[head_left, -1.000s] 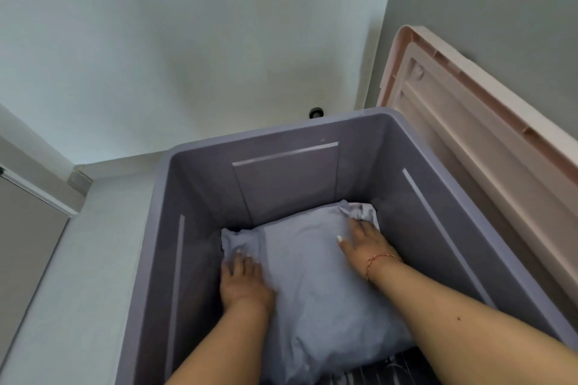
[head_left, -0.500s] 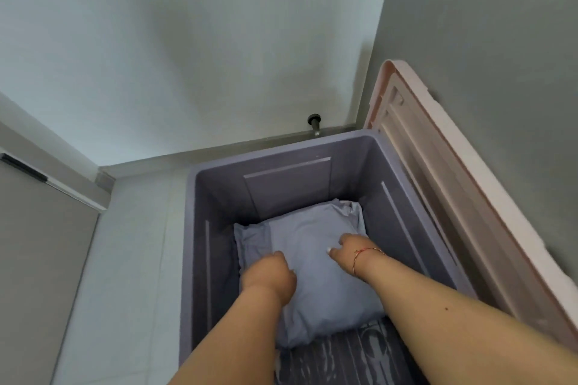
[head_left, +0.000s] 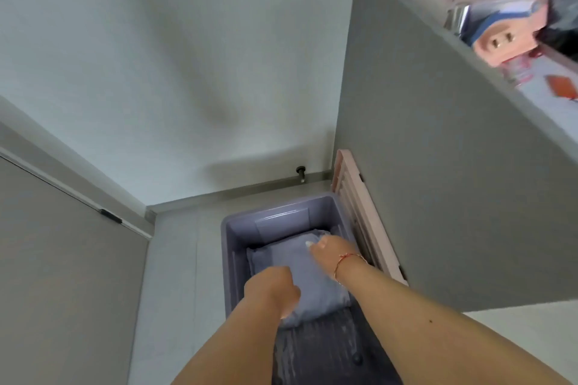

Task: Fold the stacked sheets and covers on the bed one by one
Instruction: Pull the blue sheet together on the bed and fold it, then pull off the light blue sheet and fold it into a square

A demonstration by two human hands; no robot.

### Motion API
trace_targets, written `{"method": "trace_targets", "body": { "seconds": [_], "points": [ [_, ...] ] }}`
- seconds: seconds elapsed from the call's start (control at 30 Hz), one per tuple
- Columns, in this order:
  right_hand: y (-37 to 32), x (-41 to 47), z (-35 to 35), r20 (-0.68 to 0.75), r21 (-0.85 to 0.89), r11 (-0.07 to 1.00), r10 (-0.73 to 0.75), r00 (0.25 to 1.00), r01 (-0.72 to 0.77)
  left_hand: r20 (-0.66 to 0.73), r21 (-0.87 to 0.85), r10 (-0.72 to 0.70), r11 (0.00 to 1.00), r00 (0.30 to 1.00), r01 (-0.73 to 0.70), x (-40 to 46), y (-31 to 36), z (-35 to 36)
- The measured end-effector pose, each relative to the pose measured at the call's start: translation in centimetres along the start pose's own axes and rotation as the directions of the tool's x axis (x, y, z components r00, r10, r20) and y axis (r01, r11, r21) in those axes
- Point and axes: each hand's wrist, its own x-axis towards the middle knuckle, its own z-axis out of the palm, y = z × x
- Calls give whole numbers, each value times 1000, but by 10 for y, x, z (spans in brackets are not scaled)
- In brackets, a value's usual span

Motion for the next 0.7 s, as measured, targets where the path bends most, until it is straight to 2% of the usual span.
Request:
{"method": "trace_targets", "body": {
  "seconds": [0.1, 0.2, 0.4, 0.6, 0.7],
  "points": [
    [-14, -41, -50, -84, 36, 997, -58, 995, 61, -87, 13, -14, 1000, 996, 15, -45, 17, -52],
    [-26, -77, -90, -110, 67, 994, -78, 991, 86, -180, 18, -4, 1000, 984, 8, -86, 35, -95],
    [-29, -141, -141, -176, 72, 985, -144, 974, 159, -257, 70, 19, 998, 966, -1, -141, 69, -127],
    [-7, -197, -157, -231, 203, 965, -116, 966, 164, -237, 151, 100, 986, 966, -65, -184, 106, -130],
    [6, -231, -161, -272, 238, 956, -106, 956, 174, -207, 180, 195, 971, 959, -159, -209, 123, -121]
  ]
}}
